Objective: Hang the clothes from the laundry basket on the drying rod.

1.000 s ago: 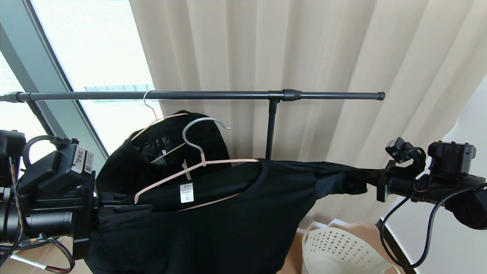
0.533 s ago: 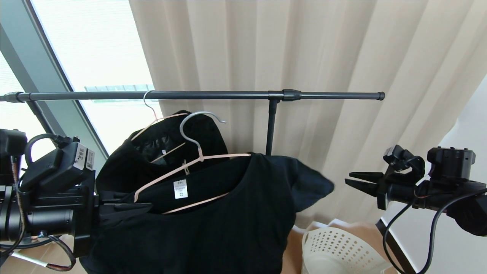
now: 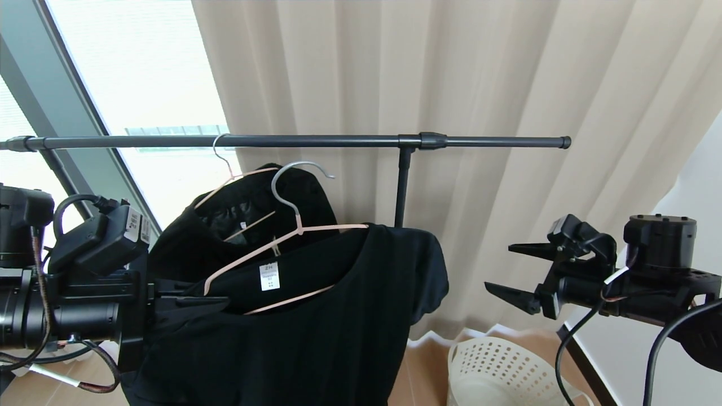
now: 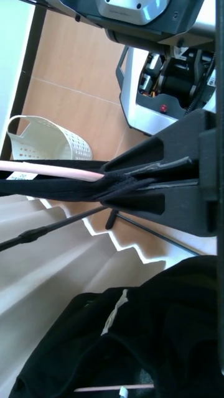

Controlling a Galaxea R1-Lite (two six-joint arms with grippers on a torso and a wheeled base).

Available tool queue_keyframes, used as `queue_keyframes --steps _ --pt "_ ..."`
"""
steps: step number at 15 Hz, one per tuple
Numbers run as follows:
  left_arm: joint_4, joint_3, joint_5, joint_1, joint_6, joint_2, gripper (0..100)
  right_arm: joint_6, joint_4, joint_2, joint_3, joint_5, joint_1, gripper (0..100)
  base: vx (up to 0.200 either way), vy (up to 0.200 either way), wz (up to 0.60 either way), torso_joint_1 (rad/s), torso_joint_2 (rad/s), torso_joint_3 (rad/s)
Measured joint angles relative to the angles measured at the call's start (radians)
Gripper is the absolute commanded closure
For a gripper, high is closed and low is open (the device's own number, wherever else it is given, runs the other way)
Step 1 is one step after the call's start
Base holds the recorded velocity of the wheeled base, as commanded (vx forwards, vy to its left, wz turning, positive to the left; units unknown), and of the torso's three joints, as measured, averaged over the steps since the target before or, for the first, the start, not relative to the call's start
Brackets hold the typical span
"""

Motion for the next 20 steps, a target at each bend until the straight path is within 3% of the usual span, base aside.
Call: queue_keyframes --steps 3,7,9,15,20 --pt "0.001 -0.007 0.038 -0.002 -0.042 0.006 100 0.156 -0.003 -0.097 0.006 -0.139 0.122 0 0.0 0.0 0.0 0.0 0.0 0.0" --pt "0.001 -0.034 0.118 -0.029 -0.156 0.008 100 0.242 0.001 -0.197 0.004 -0.348 0.28 0 0.0 0.0 0.0 0.0 0.0 0.0" --pt "0.001 -0.05 0.162 -0.052 -0.214 0.007 100 0.267 0.002 -0.224 -0.004 -0.416 0.334 0 0.0 0.0 0.0 0.0 0.0 0.0" --pt "0.001 -0.072 0.196 -0.087 -0.258 0.009 100 0.305 0.002 -0.237 -0.028 -0.491 0.397 0 0.0 0.0 0.0 0.0 0.0 0.0" --pt "0.003 -0.072 0.256 -0.086 -0.372 0.007 100 0.306 0.003 -0.232 -0.031 -0.494 0.401 0 0.0 0.0 0.0 0.0 0.0 0.0"
